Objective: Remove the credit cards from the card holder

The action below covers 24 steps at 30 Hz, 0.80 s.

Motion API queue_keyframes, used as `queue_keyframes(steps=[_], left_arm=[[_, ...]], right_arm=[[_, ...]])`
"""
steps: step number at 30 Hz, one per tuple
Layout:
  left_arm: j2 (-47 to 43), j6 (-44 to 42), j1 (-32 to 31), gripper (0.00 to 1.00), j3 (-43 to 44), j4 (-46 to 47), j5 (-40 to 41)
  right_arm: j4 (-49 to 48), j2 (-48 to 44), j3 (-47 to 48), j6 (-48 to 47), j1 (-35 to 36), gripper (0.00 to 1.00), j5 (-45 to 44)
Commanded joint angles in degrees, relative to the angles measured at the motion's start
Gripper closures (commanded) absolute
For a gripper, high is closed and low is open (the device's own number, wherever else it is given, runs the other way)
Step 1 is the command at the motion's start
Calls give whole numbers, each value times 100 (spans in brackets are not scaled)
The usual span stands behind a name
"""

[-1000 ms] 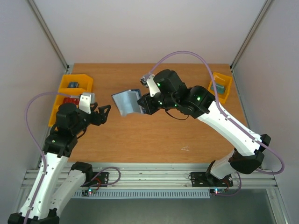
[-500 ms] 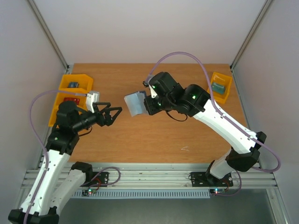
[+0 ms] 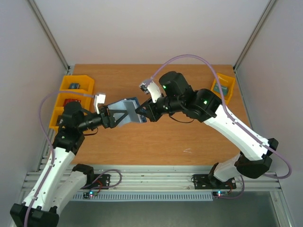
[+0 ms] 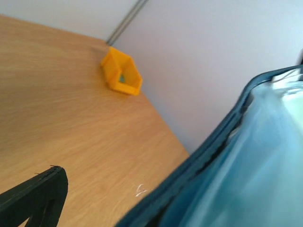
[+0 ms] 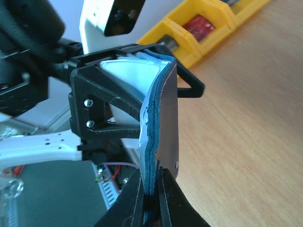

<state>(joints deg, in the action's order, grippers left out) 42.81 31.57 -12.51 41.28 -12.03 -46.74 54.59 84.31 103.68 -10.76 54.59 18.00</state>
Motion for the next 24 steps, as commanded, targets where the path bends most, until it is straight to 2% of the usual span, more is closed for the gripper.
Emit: queue_keyframes(steps=[1, 2, 3, 4, 5, 7, 10, 13, 18, 24], left_arm=[[-179, 346, -22, 13, 42, 1767, -1348], [-215, 428, -19, 19, 65, 1913, -1530], [-252, 434, -23, 29, 85, 1930, -1660], [-300, 369, -21, 48, 102, 1871, -1734], [-352, 289, -16, 74, 119, 1758, -1733], [-422, 105, -23, 99, 145, 1573, -1632], [-401, -50, -21, 100, 247, 1452, -1582], [-409, -119, -23, 100, 328, 1396, -1473], [-468, -126, -23, 100, 382, 1231, -1284], [-471, -185, -23, 100, 430, 1054, -1256]], right_arm=[[-430, -375, -59, -373, -16, 99, 1083], [-438, -421, -89, -408, -33, 99, 1177], [-440, -523, -123, -445, -50, 99, 1241], [-434, -586, -147, -478, -65, 99, 1260], [-413, -637, -173, -501, -77, 99, 1234], [-388, -698, -223, -509, -88, 99, 1128], [-383, -685, -296, -435, -91, 95, 882], [-421, -622, -350, -371, -89, 83, 655], [-440, -600, -345, -364, -89, 71, 276], [-421, -574, -274, -338, -89, 62, -82]])
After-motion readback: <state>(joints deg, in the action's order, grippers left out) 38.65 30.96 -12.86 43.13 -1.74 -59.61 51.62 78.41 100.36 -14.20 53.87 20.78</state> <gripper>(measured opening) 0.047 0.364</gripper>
